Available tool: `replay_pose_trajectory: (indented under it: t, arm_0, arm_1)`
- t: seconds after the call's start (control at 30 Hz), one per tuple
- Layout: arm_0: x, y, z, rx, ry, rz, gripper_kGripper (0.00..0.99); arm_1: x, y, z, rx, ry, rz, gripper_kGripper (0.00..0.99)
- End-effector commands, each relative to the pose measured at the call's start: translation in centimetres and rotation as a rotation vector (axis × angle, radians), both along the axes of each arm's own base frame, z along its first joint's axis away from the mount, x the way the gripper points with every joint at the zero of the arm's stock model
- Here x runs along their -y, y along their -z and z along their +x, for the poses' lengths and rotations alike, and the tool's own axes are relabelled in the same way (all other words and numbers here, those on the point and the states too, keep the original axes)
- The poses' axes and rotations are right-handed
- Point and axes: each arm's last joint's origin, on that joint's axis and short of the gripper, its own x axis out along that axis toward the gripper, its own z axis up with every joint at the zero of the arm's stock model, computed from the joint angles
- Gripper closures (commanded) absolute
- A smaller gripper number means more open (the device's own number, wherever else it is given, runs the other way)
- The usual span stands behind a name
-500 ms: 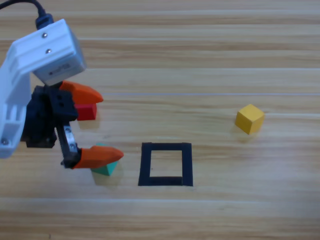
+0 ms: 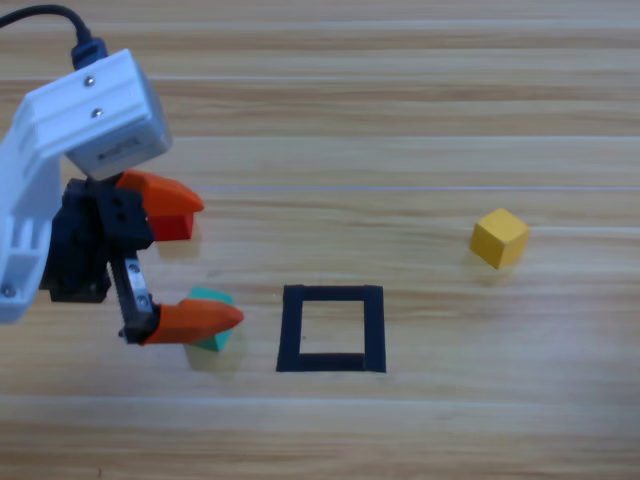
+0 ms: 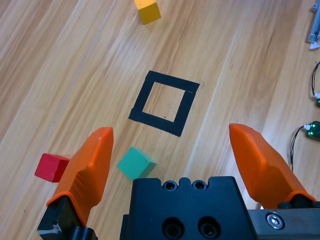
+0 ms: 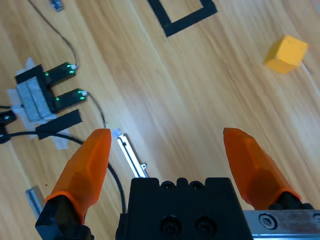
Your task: Stack the blocks in the rectangular block: red at the bottom, yellow in the middle, green on top
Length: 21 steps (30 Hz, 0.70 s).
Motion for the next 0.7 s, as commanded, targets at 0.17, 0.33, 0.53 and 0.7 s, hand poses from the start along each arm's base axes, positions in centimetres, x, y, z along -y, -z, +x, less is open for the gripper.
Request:
replay_pose_trajectory:
  t: [0.17,0.33,0.53,0.7]
  arm_0:
    - [0.3,-1.8,2.5,-0.108,-0.351,-0.079,0.021]
    - [-0.6,-3.4,7.4,-0.264,-0.693,-0.111,0.030]
    - [-0.8,-2.2,13.0,-0.428,-1.013,-0.048,0.030]
    - [-1.1,-2.0,15.5,-0.496,-1.112,-0.016,0.031]
  arm_1:
    - [-2.3,1.9,3.2,0.029,0.239,-0.122,0.004]
    - [-4.9,3.9,7.0,0.019,0.323,-0.232,0.010]
    - [-7.3,6.4,10.6,-0.040,0.334,-0.289,0.025]
    - [-9.1,8.5,13.3,-0.076,0.345,-0.341,0.037]
